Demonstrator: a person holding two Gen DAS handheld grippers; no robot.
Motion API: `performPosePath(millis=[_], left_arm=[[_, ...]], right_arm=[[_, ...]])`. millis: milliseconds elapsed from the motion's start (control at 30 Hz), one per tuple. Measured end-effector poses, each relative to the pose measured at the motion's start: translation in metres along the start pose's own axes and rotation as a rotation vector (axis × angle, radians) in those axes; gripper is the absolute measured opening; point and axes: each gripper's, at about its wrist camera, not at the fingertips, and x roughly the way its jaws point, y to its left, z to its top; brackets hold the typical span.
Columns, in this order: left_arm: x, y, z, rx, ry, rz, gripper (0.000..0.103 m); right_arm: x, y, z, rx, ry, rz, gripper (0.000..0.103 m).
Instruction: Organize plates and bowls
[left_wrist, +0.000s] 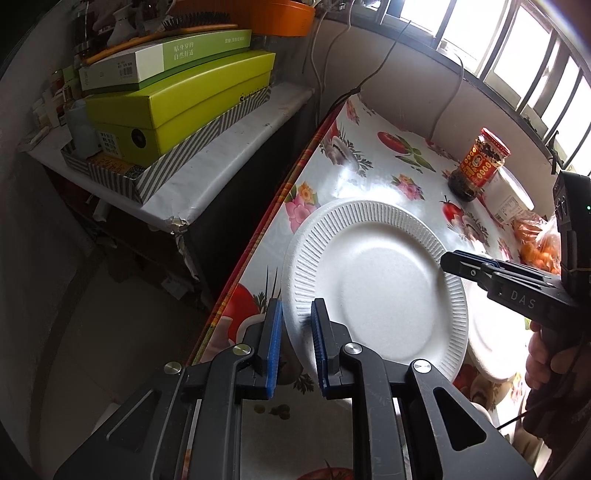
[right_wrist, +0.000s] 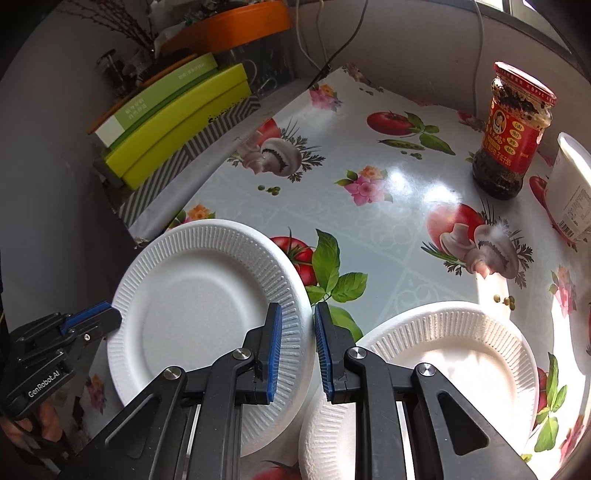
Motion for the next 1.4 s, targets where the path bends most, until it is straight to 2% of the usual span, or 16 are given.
performPosePath(millis=[667,1033,1400], left_arm=[[-0.051,-0.01,-0.025,0.046,-0.046,-0.038,0.017],[-0.069,-0.028,-0.056,0.094,-0.035,-0.065,0.017],[-0.071,-0.047,-0.09,0.142,0.014,-0.094,0.017]], right_arm=[[-0.061,0.016,-0.036,0.01,-0.05,-0.014,0.018],[-0.096,0.013,-0.072,0.033,-0.07,-0.038,0.018],[-0.115,0.0,-0.121,0.076,-0.046,-0.046,0.018]])
